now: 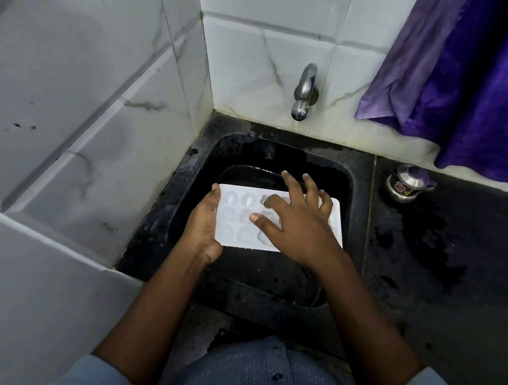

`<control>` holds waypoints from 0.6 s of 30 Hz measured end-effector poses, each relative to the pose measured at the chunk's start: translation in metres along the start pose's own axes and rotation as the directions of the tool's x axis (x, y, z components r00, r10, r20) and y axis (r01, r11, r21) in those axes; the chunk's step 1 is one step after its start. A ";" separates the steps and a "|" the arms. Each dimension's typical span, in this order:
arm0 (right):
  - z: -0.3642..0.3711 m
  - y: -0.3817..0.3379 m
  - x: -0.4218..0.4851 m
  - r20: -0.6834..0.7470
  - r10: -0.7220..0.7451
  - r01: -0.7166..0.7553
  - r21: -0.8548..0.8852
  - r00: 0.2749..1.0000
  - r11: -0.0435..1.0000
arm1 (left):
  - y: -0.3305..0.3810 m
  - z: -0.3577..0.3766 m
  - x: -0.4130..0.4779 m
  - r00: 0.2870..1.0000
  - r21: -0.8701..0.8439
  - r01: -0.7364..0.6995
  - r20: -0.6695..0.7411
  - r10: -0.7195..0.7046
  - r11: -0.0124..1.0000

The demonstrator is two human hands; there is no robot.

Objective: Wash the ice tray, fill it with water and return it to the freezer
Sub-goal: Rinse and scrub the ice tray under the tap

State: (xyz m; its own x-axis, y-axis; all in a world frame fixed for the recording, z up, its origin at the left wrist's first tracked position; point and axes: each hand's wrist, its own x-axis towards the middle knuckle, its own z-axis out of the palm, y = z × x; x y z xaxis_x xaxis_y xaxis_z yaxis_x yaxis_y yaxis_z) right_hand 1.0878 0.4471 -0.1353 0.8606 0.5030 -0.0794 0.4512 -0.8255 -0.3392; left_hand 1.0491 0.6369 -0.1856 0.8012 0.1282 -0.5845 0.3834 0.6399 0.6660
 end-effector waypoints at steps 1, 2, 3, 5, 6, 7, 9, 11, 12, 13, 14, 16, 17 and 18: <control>0.000 0.000 0.000 -0.009 -0.002 0.002 0.005 1.000 1.000 | -0.001 0.000 0.000 1.000 -0.005 0.001 0.004 -0.001 1.000; 0.000 -0.001 0.000 -0.017 -0.001 0.001 0.009 1.000 1.000 | -0.001 0.001 -0.002 1.000 -0.010 0.004 0.010 -0.004 1.000; -0.001 -0.001 0.000 -0.022 0.003 -0.003 0.010 1.000 1.000 | -0.001 0.001 -0.002 1.000 -0.013 0.002 0.012 -0.002 1.000; 0.000 -0.001 0.000 -0.020 0.007 -0.007 0.003 1.000 1.000 | -0.001 0.003 -0.005 1.000 -0.019 -0.004 0.022 0.005 1.000; 0.000 -0.001 0.000 -0.015 0.006 -0.006 -0.002 1.000 1.000 | -0.001 0.004 -0.006 1.000 -0.024 -0.004 0.026 0.004 1.000; 0.000 -0.001 -0.001 -0.009 0.003 -0.003 -0.004 1.000 1.000 | 0.000 0.004 -0.006 1.000 -0.027 -0.005 0.024 0.006 1.000; 0.000 -0.001 -0.002 -0.007 -0.003 0.003 0.002 1.000 1.000 | 0.000 0.006 -0.007 1.000 -0.021 -0.007 0.017 0.008 1.000; -0.001 0.000 -0.002 -0.018 0.001 -0.001 0.009 1.000 1.000 | -0.001 0.005 -0.006 1.000 -0.021 -0.005 0.024 0.006 1.000; 0.000 0.000 -0.002 -0.021 0.008 -0.008 0.011 1.000 1.000 | -0.001 0.005 -0.006 1.000 -0.020 -0.006 0.020 0.006 1.000; 0.000 0.000 -0.002 -0.022 0.014 -0.014 0.010 1.000 1.000 | -0.001 0.005 -0.005 1.000 -0.022 -0.009 0.021 0.009 1.000; 0.000 0.001 -0.002 -0.018 0.017 -0.017 0.009 1.000 1.000 | -0.001 0.004 -0.006 1.000 -0.023 -0.009 0.028 0.010 1.000; 0.000 0.001 -0.003 -0.005 0.010 -0.010 0.012 1.000 1.000 | 0.000 0.005 -0.007 0.999 -0.020 -0.013 0.035 0.013 1.000; -0.001 0.001 -0.004 -0.002 0.002 -0.002 0.019 1.000 1.000 | 0.000 0.006 -0.008 0.999 -0.020 -0.009 0.040 0.010 1.000; -0.001 0.001 -0.004 -0.004 -0.004 0.004 0.026 1.000 1.000 | 0.000 0.006 -0.009 0.999 -0.020 -0.006 0.044 0.007 1.000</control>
State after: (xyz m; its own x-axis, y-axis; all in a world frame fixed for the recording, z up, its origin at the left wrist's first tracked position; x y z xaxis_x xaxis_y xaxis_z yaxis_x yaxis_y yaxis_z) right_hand 1.0849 0.4436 -0.1344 0.8596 0.5055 -0.0740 0.4487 -0.8162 -0.3640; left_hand 1.0449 0.6310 -0.1776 0.8230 0.0992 -0.5592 0.3696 0.6540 0.6601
